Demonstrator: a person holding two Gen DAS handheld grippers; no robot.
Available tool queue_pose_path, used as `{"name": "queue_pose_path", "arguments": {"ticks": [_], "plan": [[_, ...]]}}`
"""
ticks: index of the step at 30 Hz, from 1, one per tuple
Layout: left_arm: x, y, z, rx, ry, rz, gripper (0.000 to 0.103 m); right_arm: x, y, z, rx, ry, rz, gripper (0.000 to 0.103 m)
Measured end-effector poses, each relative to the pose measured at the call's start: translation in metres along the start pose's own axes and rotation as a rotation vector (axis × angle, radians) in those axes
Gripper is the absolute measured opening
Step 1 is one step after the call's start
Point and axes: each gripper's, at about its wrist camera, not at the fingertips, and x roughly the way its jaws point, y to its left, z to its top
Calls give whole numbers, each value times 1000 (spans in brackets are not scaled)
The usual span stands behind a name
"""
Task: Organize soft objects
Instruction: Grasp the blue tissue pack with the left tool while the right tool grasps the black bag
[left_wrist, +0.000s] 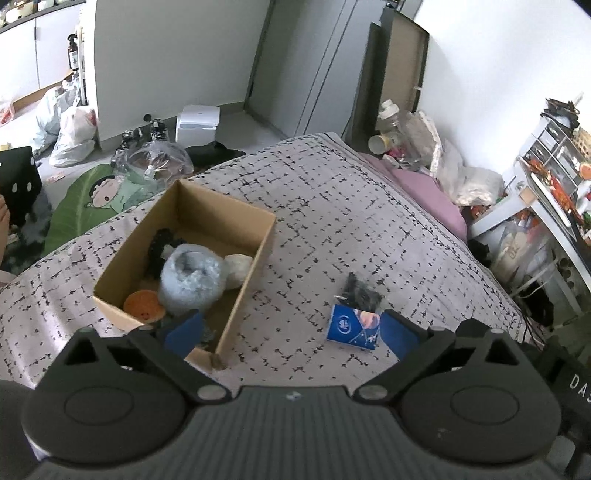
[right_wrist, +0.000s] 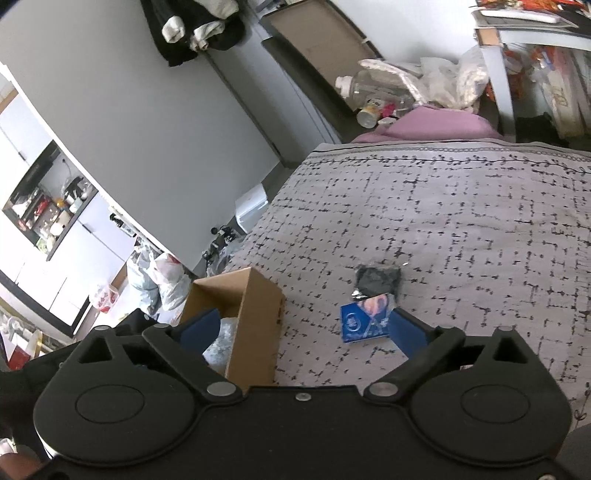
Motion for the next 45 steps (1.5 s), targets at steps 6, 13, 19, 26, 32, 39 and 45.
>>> {"name": "queue_pose_path", "arguments": {"ticks": [6,13,19,26,32,39,45], "plan": [[6,-15,-5,18,3,-3,101,-3,-25,2,36,-10,6,99],[16,-31,-7,34,19,1,101,3,-54,4,97,9,39,99],[31,-41,-7,49,44,21,101,19,-78,7,124,28,22,98],[54,-50,-7,48,70,7,101,40,-103,11,174,44,19,98],[79,-57,-6,30,92,-4,101,61,-118,17,210,60,33,96],[107,-63,-8,-2,118,-20,100,82,-133,22,235,88,67,89],[133,-72,-15,-18,145,-42,99,100,-144,27,260,107,94,87]]}}
